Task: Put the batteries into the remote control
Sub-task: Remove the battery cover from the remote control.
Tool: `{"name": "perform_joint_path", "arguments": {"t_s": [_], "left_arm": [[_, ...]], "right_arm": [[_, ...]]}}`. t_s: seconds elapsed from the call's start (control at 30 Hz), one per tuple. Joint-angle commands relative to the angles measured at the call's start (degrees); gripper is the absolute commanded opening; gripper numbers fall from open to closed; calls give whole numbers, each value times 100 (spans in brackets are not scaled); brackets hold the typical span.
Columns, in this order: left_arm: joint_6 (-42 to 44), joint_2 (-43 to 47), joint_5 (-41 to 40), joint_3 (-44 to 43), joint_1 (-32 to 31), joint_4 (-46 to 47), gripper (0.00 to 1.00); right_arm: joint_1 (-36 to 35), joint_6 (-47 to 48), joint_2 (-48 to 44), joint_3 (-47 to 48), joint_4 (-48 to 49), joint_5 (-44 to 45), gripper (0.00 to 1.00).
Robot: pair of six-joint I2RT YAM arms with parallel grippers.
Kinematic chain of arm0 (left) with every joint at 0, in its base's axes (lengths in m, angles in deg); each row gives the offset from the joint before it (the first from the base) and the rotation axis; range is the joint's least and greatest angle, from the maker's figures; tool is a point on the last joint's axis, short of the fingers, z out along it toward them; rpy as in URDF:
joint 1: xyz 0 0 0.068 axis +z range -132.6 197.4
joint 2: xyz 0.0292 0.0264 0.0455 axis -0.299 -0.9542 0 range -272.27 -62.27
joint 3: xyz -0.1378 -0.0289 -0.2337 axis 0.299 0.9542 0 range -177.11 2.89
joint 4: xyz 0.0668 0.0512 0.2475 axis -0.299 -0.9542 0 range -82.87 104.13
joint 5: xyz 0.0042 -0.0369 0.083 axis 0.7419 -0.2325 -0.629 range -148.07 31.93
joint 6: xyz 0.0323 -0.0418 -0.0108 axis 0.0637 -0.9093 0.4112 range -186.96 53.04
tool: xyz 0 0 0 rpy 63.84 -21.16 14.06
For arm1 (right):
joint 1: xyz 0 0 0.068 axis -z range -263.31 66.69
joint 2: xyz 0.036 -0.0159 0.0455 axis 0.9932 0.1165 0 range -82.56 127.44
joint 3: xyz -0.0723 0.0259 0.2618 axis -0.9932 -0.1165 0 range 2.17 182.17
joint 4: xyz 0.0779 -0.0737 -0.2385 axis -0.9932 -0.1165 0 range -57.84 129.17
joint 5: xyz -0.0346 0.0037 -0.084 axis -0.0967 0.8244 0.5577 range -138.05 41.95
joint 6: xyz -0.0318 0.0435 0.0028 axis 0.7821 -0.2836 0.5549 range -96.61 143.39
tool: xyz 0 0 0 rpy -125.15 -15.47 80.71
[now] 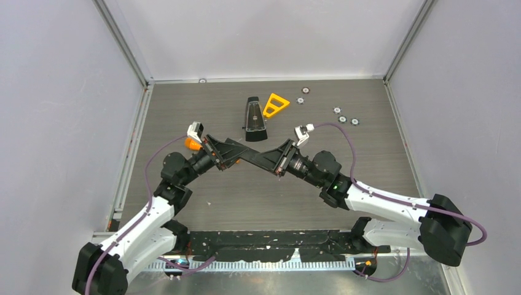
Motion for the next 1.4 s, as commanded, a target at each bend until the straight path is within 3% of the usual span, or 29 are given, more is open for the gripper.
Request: {"name": "perform_joint_path", "arguments": {"t_s": [0.0,0.13,0.2,0.67,0.87,1.2,1.37], "left_arm": [[-187,349,-599,-33,211,667,0],[-221,406,-673,4,210,626,0],[-271,436,-732,65,216,665,0],[-675,676,-1409,429,228,968,0],[-581,778,-1474,410,222,707,0],[72,590,-866,-172,228,10,0],[394,383,-517,-370,231,-408,0]], "right_arm": [[9,81,-252,-167,139,99,23],[9,88,-222,-133,177,91,9],[9,81,-232,-147,200,80,6],[9,15,-341,-341,638,122,5],[20,80,-438,-258,183,172,6],[122,364,-456,276,-889,18,55],[353,577,-634,420,-1304,-253,67]]}}
